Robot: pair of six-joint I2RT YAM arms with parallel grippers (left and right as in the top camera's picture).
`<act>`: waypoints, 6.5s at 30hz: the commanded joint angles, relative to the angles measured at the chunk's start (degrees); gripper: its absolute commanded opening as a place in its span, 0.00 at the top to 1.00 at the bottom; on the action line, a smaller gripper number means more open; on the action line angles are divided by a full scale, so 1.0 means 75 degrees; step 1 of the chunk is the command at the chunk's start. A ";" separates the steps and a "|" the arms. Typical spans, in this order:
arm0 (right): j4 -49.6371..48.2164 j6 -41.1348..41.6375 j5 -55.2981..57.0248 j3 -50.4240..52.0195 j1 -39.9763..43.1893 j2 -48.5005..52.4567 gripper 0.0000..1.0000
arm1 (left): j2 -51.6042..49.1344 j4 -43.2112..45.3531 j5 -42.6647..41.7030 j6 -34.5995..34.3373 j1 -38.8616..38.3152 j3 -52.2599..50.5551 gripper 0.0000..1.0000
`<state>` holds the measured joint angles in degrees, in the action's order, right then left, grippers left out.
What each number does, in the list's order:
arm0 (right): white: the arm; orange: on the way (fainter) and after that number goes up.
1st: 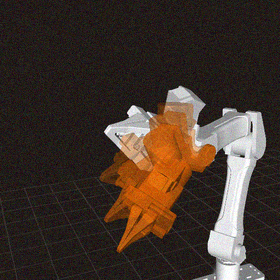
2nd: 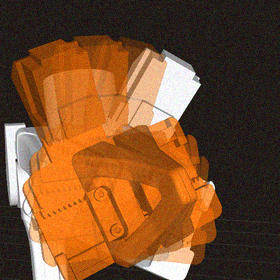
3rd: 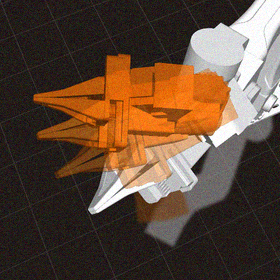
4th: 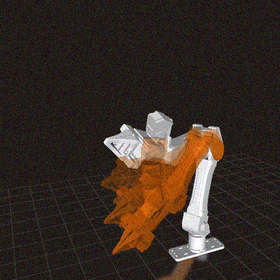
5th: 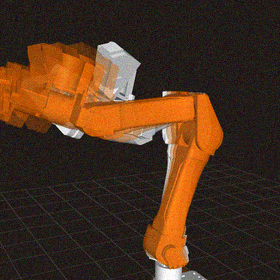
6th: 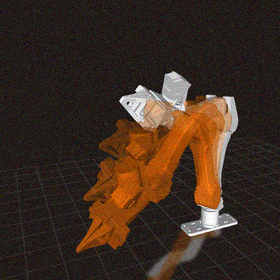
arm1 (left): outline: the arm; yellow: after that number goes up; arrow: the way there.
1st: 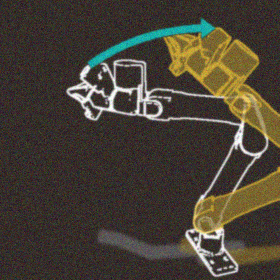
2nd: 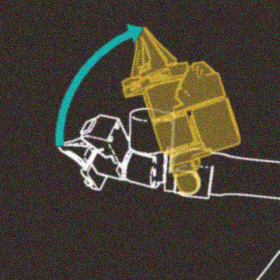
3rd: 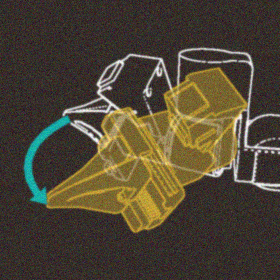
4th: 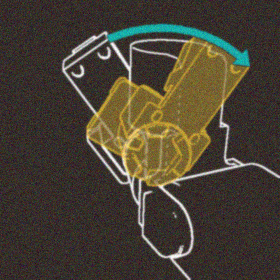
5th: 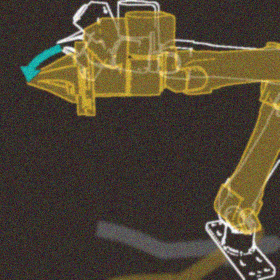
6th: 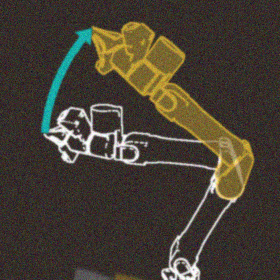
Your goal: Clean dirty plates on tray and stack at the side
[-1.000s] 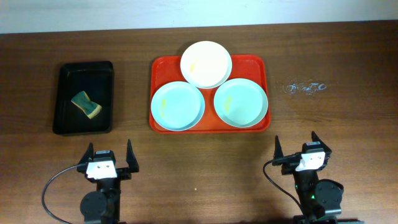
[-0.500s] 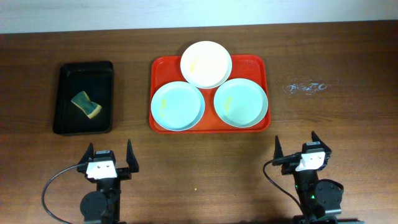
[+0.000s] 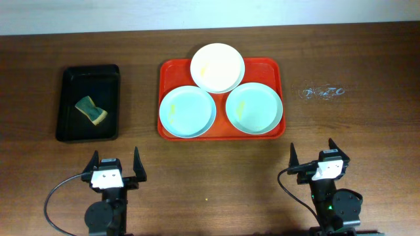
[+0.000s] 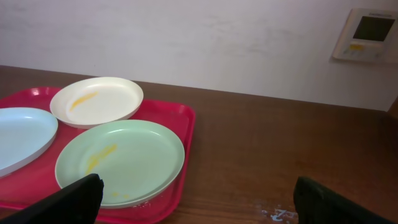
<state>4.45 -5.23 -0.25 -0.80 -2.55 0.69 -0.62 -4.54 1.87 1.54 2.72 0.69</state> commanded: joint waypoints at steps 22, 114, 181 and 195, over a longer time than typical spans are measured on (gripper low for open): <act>0.0020 -0.0067 0.0096 0.0064 0.0038 0.0006 0.01 | -0.0323 0.5630 -0.3308 -0.0449 -0.0029 0.0720 0.01; 0.0020 -0.0067 0.0096 0.0064 0.0038 0.0006 0.01 | -1.3283 -0.6065 -0.0994 -0.3279 0.0962 1.3388 1.00; 0.6776 0.2906 -0.1973 -1.3895 -0.2530 1.4976 0.47 | -1.4574 -0.8784 0.0519 -0.3168 -0.0950 1.5055 0.01; 0.5887 0.1390 -0.1326 -1.3881 -0.2961 1.7089 0.59 | -1.4586 -0.7737 0.0061 -0.3168 -0.0979 1.3446 0.01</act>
<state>49.15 8.54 -8.64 -104.03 -24.64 127.11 -109.60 -63.57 3.86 -22.28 -4.38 103.44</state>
